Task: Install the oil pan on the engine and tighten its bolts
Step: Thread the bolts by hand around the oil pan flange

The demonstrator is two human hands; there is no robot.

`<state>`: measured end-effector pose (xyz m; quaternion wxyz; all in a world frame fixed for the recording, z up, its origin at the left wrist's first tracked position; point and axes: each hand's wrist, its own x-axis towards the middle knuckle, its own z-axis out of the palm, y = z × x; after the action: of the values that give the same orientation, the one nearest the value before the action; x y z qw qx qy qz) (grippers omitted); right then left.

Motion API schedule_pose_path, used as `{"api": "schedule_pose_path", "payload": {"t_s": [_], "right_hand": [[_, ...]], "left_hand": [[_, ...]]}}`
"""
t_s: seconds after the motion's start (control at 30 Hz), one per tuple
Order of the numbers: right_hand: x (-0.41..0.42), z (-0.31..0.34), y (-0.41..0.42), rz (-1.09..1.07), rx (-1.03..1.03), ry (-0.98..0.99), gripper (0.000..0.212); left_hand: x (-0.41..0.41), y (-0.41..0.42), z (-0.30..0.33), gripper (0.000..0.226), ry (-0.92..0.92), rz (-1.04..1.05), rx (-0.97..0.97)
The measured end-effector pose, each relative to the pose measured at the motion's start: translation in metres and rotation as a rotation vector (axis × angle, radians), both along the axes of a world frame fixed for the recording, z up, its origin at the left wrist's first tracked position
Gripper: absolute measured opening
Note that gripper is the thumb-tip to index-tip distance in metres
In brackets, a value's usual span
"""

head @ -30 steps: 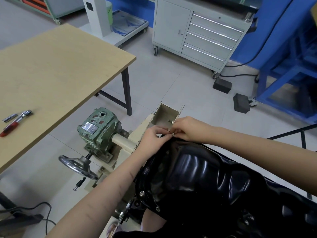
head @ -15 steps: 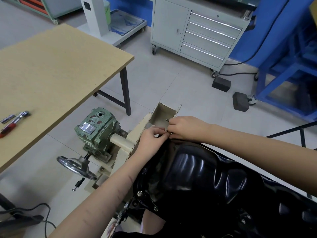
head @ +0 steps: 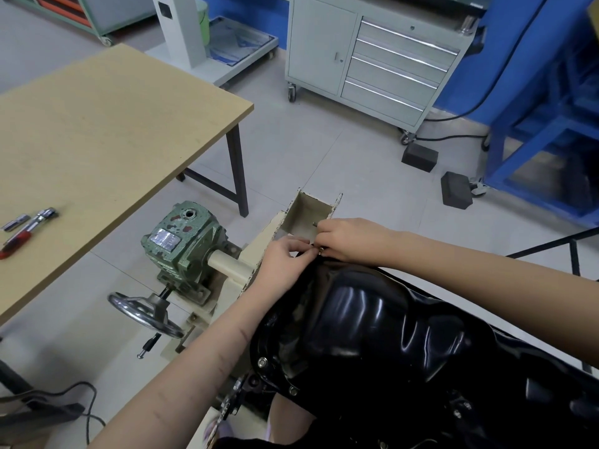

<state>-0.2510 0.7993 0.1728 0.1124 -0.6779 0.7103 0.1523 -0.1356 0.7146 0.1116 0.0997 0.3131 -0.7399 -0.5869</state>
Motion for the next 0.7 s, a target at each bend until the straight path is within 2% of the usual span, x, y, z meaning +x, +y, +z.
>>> {"api": "schedule_pose_path", "payload": {"t_s": [0.23, 0.43, 0.7], "right_hand": [[0.0008, -0.0029, -0.0012, 0.132, -0.061, 0.132, 0.036], [-0.0030, 0.0017, -0.0019, 0.111, -0.005, 0.067, 0.031], [0.0009, 0.0002, -0.0038, 0.100, -0.007, 0.143, 0.039]], "left_hand": [[-0.0006, 0.0019, 0.0017, 0.012, 0.006, 0.022, -0.052], [-0.0001, 0.0019, 0.0041, 0.012, 0.002, 0.000, -0.034], [0.0013, 0.0008, 0.0019, 0.011, -0.037, 0.006, -0.042]]}}
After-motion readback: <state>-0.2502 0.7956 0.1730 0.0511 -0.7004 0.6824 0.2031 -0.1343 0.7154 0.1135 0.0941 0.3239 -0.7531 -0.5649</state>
